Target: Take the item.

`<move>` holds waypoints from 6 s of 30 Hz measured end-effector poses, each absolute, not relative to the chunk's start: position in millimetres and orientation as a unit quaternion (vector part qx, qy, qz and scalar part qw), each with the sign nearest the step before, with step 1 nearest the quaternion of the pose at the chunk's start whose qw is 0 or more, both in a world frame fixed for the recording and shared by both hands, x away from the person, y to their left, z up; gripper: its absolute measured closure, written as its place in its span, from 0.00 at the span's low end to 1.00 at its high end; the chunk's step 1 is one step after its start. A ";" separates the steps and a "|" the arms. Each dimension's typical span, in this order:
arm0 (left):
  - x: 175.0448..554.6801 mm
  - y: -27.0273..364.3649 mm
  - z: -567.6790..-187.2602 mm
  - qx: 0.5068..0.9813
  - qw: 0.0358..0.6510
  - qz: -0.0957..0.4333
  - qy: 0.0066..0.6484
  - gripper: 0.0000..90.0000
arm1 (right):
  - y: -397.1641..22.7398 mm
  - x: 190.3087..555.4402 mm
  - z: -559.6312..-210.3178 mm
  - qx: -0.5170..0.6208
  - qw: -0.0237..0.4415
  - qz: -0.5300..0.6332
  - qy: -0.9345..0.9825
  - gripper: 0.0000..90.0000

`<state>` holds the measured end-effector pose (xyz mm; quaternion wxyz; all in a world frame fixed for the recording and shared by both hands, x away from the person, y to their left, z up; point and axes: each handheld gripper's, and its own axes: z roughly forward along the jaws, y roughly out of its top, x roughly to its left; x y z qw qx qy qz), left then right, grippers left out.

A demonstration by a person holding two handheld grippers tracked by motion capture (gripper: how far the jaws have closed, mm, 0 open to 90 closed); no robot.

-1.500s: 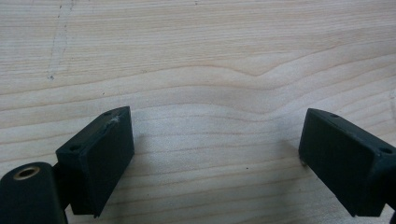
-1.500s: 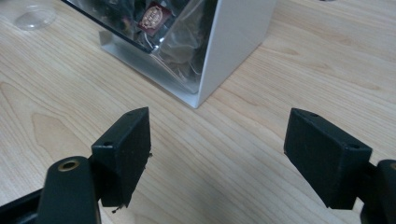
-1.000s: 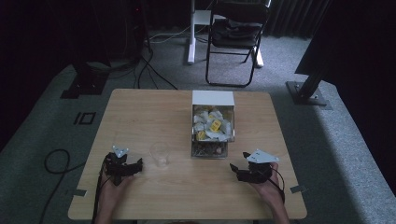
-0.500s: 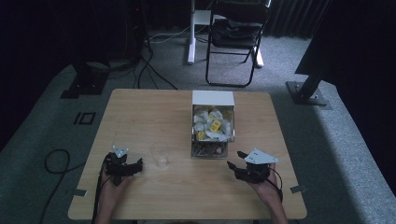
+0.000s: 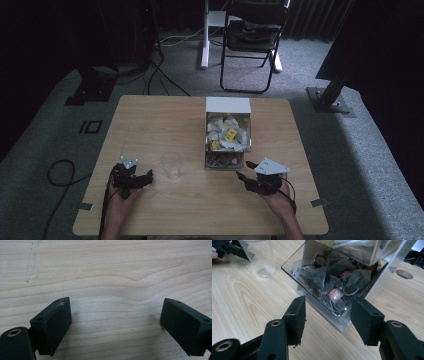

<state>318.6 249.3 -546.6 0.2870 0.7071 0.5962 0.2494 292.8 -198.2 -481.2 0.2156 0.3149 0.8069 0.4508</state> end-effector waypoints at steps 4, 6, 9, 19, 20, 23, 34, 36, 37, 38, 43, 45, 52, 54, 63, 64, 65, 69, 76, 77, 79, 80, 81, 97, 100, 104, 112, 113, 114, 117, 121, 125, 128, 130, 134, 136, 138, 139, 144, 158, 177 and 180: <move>318.6 249.3 -546.7 0.707 0.287 0.249 0.596 0.12 | -193.8 295.0 -480.9 0.311 0.216 0.452 0.808 0.51; 318.6 249.3 -546.7 0.707 0.287 0.249 0.596 0.12 | -191.6 296.1 -481.0 0.310 0.213 0.454 0.808 0.52; 318.6 249.3 -546.7 0.707 0.287 0.249 0.596 0.12 | -186.0 298.2 -481.4 0.303 0.211 0.454 0.811 0.54; 318.6 249.3 -546.7 0.707 0.287 0.249 0.596 0.12 | -174.6 302.6 -483.0 0.291 0.204 0.454 0.817 0.56; 318.6 249.3 -546.7 0.707 0.287 0.249 0.596 0.12 | -173.3 303.1 -483.4 0.289 0.203 0.453 0.819 0.56; 318.6 249.3 -546.7 0.707 0.287 0.249 0.596 0.12 | -169.1 304.8 -484.8 0.283 0.199 0.448 0.824 0.56; 318.6 249.3 -546.7 0.707 0.287 0.249 0.596 0.12 | -156.0 311.4 -490.7 0.275 0.188 0.442 0.833 0.59; 318.7 249.3 -546.7 0.707 0.287 0.249 0.596 0.12 | -153.7 312.2 -492.5 0.273 0.186 0.439 0.835 0.60; 318.6 249.3 -546.7 0.707 0.287 0.249 0.596 0.12 | -153.2 312.7 -493.2 0.271 0.187 0.437 0.837 0.60; 318.6 249.3 -546.7 0.707 0.287 0.249 0.596 0.12 | -152.7 312.7 -493.9 0.271 0.187 0.436 0.837 0.60; 318.6 249.3 -546.7 0.707 0.287 0.249 0.596 0.12 | -153.3 312.7 -493.5 0.272 0.185 0.438 0.836 0.61; 318.6 249.3 -546.7 0.707 0.287 0.249 0.596 0.12 | -154.0 311.5 -492.6 0.272 0.184 0.438 0.837 0.63; 318.6 249.3 -546.7 0.707 0.287 0.249 0.596 0.12 | -156.0 307.7 -492.5 0.266 0.182 0.440 0.838 0.66; 318.6 249.3 -546.7 0.707 0.287 0.249 0.596 0.12 | -157.0 305.9 -492.1 0.265 0.181 0.440 0.839 0.68; 318.6 249.3 -546.7 0.707 0.287 0.249 0.596 0.12 | -159.6 298.5 -490.8 0.257 0.171 0.442 0.842 0.71; 318.6 249.3 -546.7 0.707 0.287 0.249 0.596 0.12 | -160.0 298.1 -490.8 0.255 0.171 0.442 0.843 0.71; 318.6 249.3 -546.7 0.707 0.287 0.249 0.596 0.12 | -160.1 297.3 -490.7 0.255 0.170 0.441 0.843 0.71; 318.6 249.3 -546.7 0.707 0.287 0.249 0.596 0.12 | -160.5 296.6 -489.7 0.251 0.167 0.441 0.845 0.74; 318.7 249.3 -546.7 0.707 0.287 0.249 0.596 0.12 | -156.8 299.7 -483.0 0.259 0.182 0.462 0.829 0.57; 318.6 249.3 -546.7 0.707 0.287 0.249 0.596 0.12 | -154.4 300.8 -482.2 0.261 0.182 0.461 0.828 0.56; 318.6 249.3 -546.7 0.707 0.287 0.249 0.596 0.12 | -150.3 302.6 -482.1 0.259 0.185 0.455 0.832 0.55; 318.6 249.3 -546.7 0.707 0.287 0.249 0.596 0.12 | -148.1 303.2 -482.6 0.260 0.187 0.452 0.833 0.55; 318.6 249.3 -546.7 0.707 0.287 0.249 0.596 0.12 | -146.4 304.1 -483.4 0.259 0.188 0.446 0.836 0.56; 318.6 249.3 -546.7 0.707 0.287 0.249 0.596 0.12 | -148.0 309.5 -484.0 0.294 0.188 0.447 0.824 1.00; 318.6 249.3 -546.7 0.707 0.287 0.249 0.596 0.12 | -150.0 309.5 -482.1 0.297 0.189 0.449 0.822 1.00; 318.6 249.3 -546.7 0.707 0.287 0.249 0.596 0.12 | -150.2 309.3 -480.9 0.296 0.187 0.449 0.822 1.00; 318.6 249.3 -546.7 0.707 0.287 0.249 0.596 0.12 | -150.3 308.1 -476.6 0.293 0.191 0.452 0.820 1.00; 318.6 249.3 -546.7 0.707 0.287 0.249 0.596 0.12 | -150.3 308.0 -475.9 0.293 0.190 0.453 0.820 1.00; 318.6 249.3 -546.7 0.707 0.287 0.249 0.596 0.12 | -150.4 308.1 -475.3 0.292 0.190 0.453 0.821 1.00; 318.6 249.3 -546.7 0.707 0.287 0.249 0.596 0.12 | -150.7 307.8 -473.2 0.290 0.190 0.453 0.822 1.00; 318.6 249.3 -546.7 0.707 0.287 0.249 0.596 0.12 | -151.4 306.2 -469.8 0.288 0.194 0.456 0.820 1.00; 318.6 249.3 -546.7 0.707 0.287 0.249 0.596 0.12 | -151.7 305.5 -467.1 0.288 0.195 0.454 0.820 1.00; 318.6 249.3 -546.7 0.707 0.287 0.249 0.596 0.12 | -151.8 305.1 -466.2 0.287 0.196 0.455 0.820 1.00; 318.6 249.3 -546.7 0.707 0.287 0.249 0.596 0.12 | -151.9 304.0 -464.3 0.286 0.198 0.457 0.819 1.00; 318.6 249.3 -546.7 0.707 0.287 0.249 0.596 0.12 | -151.5 303.1 -462.3 0.286 0.199 0.457 0.818 1.00; 318.6 249.3 -546.7 0.707 0.287 0.249 0.596 0.12 | -150.5 302.7 -460.8 0.285 0.199 0.455 0.820 1.00; 318.6 249.3 -546.7 0.707 0.287 0.249 0.596 0.12 | -149.6 302.0 -459.7 0.285 0.199 0.455 0.820 1.00; 318.6 249.3 -546.7 0.707 0.287 0.249 0.596 0.12 | -149.3 301.8 -459.0 0.284 0.199 0.456 0.820 1.00; 318.6 249.3 -546.7 0.707 0.287 0.249 0.596 0.12 | -148.2 300.7 -455.8 0.281 0.198 0.460 0.818 1.00; 318.6 249.3 -546.7 0.707 0.287 0.249 0.596 0.12 | -139.9 296.9 -450.5 0.273 0.193 0.463 0.821 1.00; 318.6 249.3 -546.7 0.707 0.287 0.249 0.596 0.12 | -125.7 295.2 -444.1 0.258 0.188 0.471 0.823 1.00; 318.6 249.3 -546.7 0.707 0.287 0.249 0.596 0.12 | -122.6 295.5 -443.8 0.255 0.188 0.470 0.824 1.00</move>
